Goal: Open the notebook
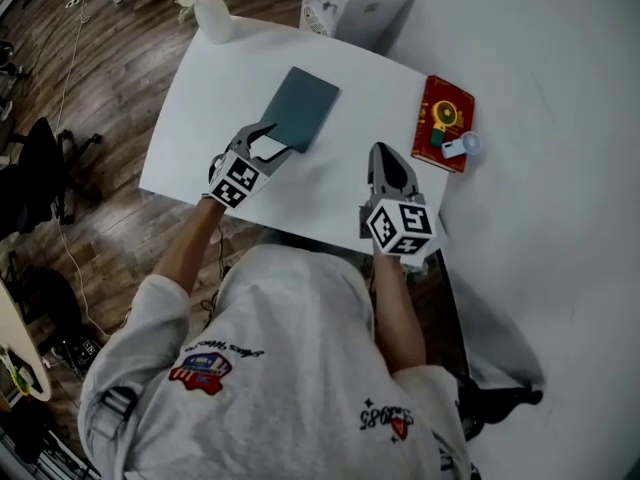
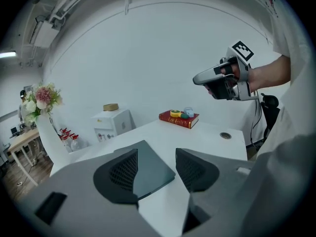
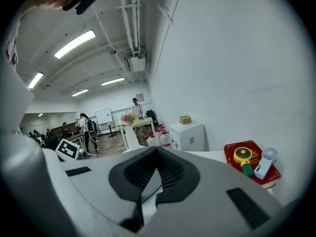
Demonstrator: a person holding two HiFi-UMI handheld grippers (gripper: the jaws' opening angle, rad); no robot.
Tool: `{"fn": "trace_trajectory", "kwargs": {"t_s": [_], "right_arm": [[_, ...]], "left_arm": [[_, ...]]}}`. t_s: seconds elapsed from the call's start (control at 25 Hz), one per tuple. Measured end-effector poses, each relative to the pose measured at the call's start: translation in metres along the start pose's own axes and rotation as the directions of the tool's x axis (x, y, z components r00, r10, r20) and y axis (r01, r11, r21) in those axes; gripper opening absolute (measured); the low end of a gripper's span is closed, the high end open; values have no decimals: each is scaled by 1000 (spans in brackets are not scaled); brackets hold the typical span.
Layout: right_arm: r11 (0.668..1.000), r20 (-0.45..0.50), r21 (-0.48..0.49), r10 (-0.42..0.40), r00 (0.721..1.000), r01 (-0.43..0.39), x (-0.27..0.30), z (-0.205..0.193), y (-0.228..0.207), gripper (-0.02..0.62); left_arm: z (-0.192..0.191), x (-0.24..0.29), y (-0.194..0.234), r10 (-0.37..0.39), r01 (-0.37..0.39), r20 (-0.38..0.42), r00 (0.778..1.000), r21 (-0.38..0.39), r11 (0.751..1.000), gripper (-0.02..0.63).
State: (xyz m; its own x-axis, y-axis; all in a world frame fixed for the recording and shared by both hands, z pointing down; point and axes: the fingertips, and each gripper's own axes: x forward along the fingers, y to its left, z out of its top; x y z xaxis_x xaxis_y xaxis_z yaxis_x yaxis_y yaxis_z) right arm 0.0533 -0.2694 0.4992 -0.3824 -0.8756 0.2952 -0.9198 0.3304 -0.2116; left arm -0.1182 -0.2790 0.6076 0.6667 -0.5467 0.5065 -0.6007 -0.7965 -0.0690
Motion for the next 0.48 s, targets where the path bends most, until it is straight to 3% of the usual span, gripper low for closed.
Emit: {"fn": "trace_trajectory", "kwargs": {"t_s": [0.16, 0.48], "right_arm": [[998, 16, 22, -61, 998, 61, -11, 1, -15, -3], [992, 28, 31, -125, 992, 125, -21, -3, -32, -3]], "left_arm": [[-9, 11, -6, -40, 41, -31, 999, 30, 999, 229], [-37, 39, -15, -113, 136, -129, 985, 178, 975, 204]]}}
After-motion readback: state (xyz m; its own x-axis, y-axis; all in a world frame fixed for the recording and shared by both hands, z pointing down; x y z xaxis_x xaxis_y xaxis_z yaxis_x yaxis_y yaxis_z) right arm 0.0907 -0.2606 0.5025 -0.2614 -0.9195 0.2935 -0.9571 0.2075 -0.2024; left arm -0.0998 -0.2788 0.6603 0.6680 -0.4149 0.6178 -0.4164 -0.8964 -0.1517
